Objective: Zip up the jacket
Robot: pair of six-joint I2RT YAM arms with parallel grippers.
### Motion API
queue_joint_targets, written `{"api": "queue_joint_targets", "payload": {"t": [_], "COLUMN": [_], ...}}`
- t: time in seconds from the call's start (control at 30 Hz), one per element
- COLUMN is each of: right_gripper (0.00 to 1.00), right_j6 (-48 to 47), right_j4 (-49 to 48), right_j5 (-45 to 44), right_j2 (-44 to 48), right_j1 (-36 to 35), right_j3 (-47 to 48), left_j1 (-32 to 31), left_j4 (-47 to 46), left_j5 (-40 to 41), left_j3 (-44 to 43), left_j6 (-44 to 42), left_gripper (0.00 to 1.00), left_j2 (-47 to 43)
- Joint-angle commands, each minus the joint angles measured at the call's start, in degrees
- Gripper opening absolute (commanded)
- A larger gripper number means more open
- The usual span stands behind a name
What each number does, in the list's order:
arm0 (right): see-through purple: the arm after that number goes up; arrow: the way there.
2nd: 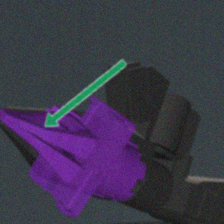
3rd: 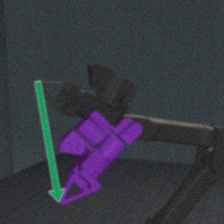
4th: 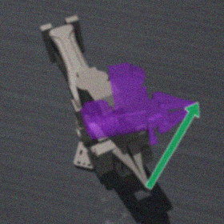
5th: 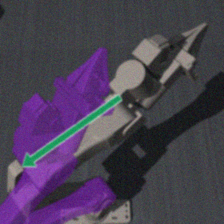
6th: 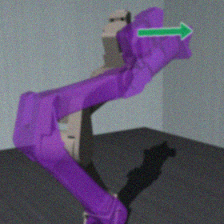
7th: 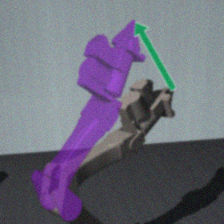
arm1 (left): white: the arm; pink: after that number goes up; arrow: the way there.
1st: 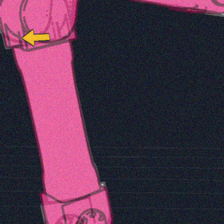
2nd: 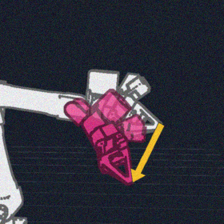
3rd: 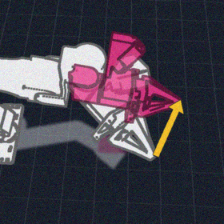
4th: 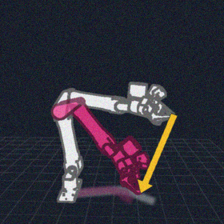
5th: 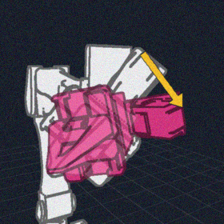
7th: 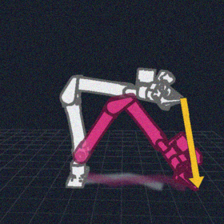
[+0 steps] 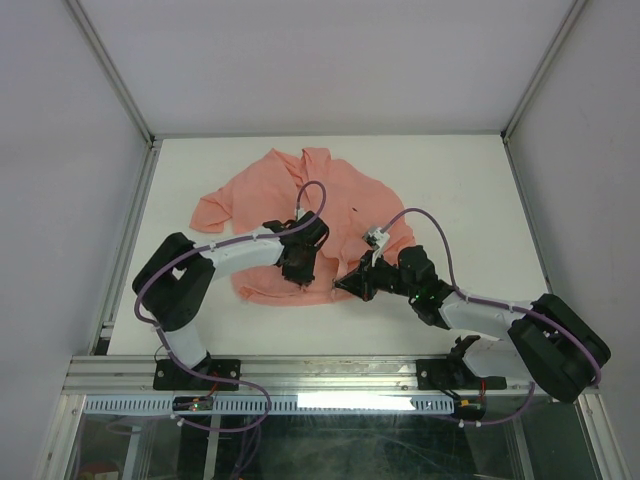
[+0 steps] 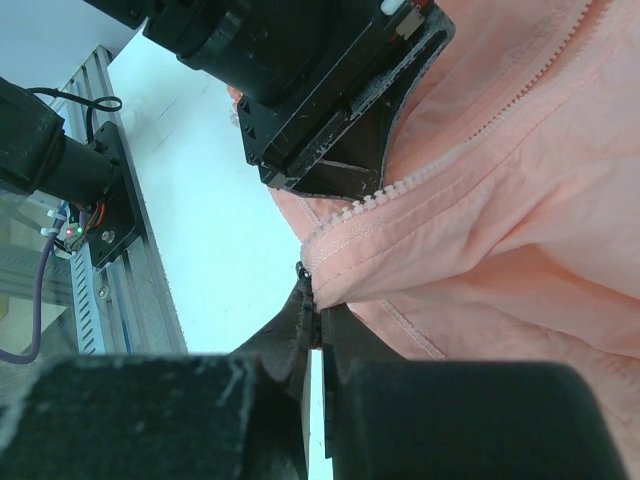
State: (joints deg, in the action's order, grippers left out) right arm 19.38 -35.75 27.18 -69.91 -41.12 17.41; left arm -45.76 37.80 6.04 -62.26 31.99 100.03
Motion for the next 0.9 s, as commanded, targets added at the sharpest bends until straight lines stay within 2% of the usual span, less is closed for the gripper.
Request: {"api": "queue_joint_targets", "payload": {"t": [0.0, 0.17, 0.3, 0.53, 0.87], "right_gripper": [0.0, 0.0, 0.0, 0.0, 0.0], "right_j6": [-0.8, -0.9, -0.9, -0.8, 0.8], "right_j4": [-3.0, -2.9, -2.6, -1.9, -1.7], "right_j5": [-1.0, -0.8, -0.8, 0.6, 5.0], "right_j2": [0.8, 0.7, 0.7, 1.5, 2.2], "right_j1": [0.1, 0.1, 0.1, 0.9, 1.8], "right_j3": [1.3, 1.5, 2.0, 2.9, 6.1], "left_j1": [0.0, -0.1, 0.1, 2.0, 3.0], "left_j4": [-0.3, -0.4, -2.5, -11.4, -34.3], "left_j5": [0.7, 1.2, 0.4, -3.6, -10.5], "left_j3": [-2.1, -1.8, 0.1, 7.1, 20.3], "left_j6": [-1.6, -1.2, -0.9, 0.7, 2.9], "left_gripper": [0.2, 0.06, 0.0, 0.0, 0.0], "left_j2": [0.3, -1.8, -6.1, -15.7, -31.6]}}
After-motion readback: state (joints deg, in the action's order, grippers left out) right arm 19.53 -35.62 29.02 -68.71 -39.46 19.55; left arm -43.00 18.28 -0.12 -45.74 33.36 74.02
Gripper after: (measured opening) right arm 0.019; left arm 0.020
